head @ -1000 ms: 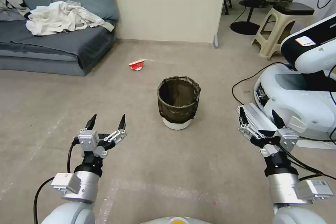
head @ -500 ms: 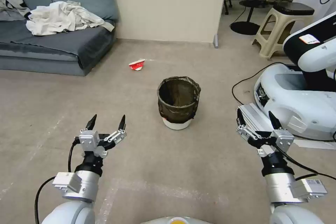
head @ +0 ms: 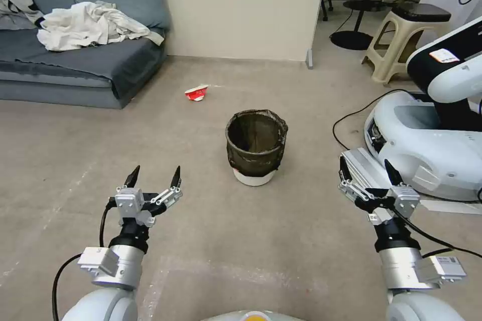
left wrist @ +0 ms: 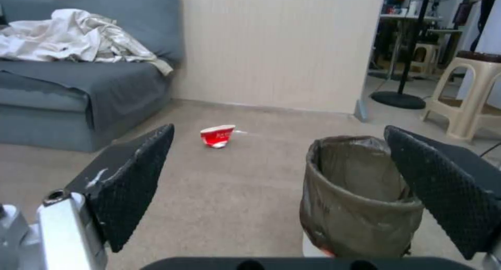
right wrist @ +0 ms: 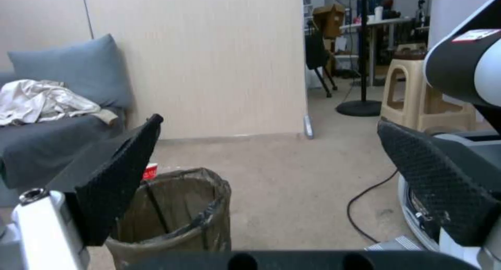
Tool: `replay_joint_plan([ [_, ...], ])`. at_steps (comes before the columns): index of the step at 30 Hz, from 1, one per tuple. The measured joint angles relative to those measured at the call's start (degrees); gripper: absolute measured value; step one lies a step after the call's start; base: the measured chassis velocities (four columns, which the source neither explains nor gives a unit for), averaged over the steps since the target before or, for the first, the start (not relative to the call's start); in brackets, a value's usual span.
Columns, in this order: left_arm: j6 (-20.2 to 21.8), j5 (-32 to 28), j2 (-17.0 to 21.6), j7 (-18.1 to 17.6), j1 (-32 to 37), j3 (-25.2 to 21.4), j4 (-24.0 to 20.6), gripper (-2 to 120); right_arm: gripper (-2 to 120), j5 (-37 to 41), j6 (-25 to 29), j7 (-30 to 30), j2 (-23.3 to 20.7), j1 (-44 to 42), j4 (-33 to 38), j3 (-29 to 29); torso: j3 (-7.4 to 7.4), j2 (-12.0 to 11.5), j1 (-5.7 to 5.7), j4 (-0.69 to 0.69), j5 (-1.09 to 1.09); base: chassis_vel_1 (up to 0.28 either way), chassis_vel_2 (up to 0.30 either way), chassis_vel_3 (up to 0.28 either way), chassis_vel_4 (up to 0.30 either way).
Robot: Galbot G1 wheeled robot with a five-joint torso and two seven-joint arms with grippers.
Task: Pick up the trash can from the floor.
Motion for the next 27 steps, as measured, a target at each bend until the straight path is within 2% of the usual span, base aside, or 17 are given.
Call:
replay_joint_plan([
  [11,-0.08,0.05,-0.11,0.01,-0.02,-0.01,0.09,100,100,0.25,0.28,-0.03,-0.02,0.13,-0.19,-0.09,0.0,0.0,-0.01,0.0,0.0,-0.028,0.015,0.024,-0.017],
  [27,-0.36,0.05,-0.06,0.01,-0.17,-0.09,0.6,100,100,0.31,0.3,-0.18,0.09,0.18,-0.27,-0.23,0.01,0.0,0.0,0.0,0.0,-0.127,0.126,0.128,-0.133],
])
